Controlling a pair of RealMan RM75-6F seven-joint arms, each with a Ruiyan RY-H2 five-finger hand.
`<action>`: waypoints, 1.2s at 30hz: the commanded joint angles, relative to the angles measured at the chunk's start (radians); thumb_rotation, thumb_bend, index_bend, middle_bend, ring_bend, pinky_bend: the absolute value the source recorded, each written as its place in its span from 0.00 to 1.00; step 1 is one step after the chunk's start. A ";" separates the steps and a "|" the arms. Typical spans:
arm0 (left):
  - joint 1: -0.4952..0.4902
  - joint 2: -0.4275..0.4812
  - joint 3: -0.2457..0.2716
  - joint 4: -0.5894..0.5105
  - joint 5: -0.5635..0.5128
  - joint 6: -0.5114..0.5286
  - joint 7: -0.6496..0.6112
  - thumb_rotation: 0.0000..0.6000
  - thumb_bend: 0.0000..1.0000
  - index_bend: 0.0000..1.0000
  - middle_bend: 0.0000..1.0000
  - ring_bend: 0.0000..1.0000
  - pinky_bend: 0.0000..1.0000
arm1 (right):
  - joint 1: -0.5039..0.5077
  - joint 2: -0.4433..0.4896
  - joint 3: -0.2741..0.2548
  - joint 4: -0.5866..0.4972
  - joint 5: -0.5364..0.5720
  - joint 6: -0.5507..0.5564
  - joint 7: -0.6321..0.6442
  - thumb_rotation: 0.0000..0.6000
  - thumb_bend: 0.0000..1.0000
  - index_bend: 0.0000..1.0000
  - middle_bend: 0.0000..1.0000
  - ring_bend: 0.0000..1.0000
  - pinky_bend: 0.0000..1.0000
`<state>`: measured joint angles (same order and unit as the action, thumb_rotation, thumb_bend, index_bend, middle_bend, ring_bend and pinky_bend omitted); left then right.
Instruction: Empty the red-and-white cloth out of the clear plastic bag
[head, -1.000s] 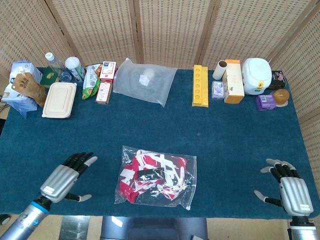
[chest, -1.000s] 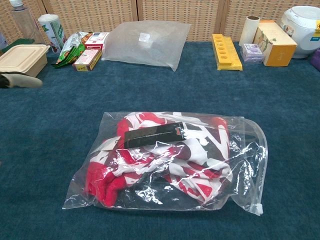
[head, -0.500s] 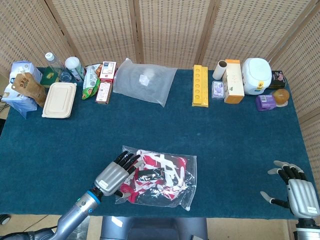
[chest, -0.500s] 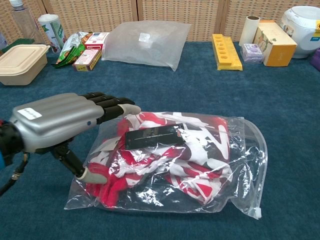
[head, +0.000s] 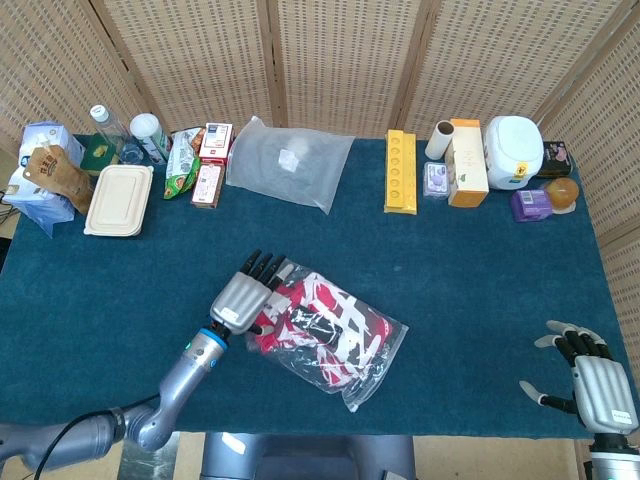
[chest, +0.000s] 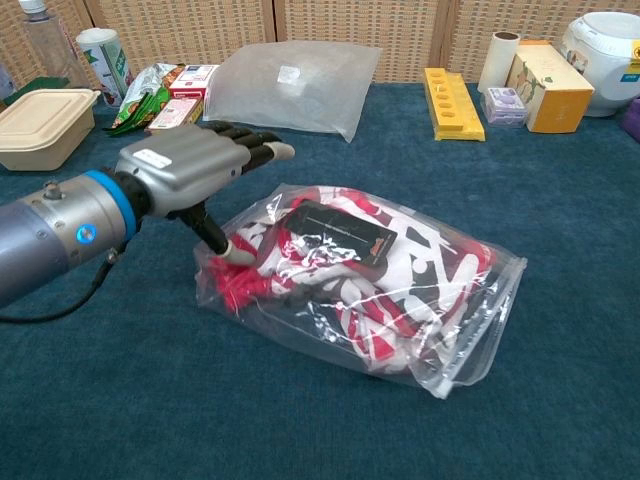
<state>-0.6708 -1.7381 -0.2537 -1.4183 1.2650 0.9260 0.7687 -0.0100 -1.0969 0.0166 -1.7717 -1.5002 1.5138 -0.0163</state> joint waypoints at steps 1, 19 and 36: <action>-0.092 -0.027 -0.079 0.124 -0.020 -0.026 -0.041 0.80 0.04 0.00 0.00 0.00 0.02 | 0.002 -0.001 0.005 -0.011 0.006 -0.001 -0.012 0.86 0.18 0.36 0.23 0.20 0.15; -0.045 0.547 -0.037 -0.324 0.133 -0.270 -0.584 0.78 0.07 0.00 0.00 0.00 0.02 | 0.004 -0.003 0.002 -0.013 -0.023 0.002 -0.007 0.85 0.18 0.36 0.23 0.20 0.15; -0.342 0.336 0.046 -0.058 0.353 -0.389 -0.664 0.82 0.04 0.00 0.00 0.00 0.02 | -0.036 0.011 0.003 -0.031 -0.013 0.057 -0.024 0.86 0.18 0.36 0.23 0.20 0.15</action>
<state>-0.9681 -1.3544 -0.2222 -1.5290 1.5799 0.5336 0.1187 -0.0451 -1.0871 0.0186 -1.8027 -1.5147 1.5708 -0.0401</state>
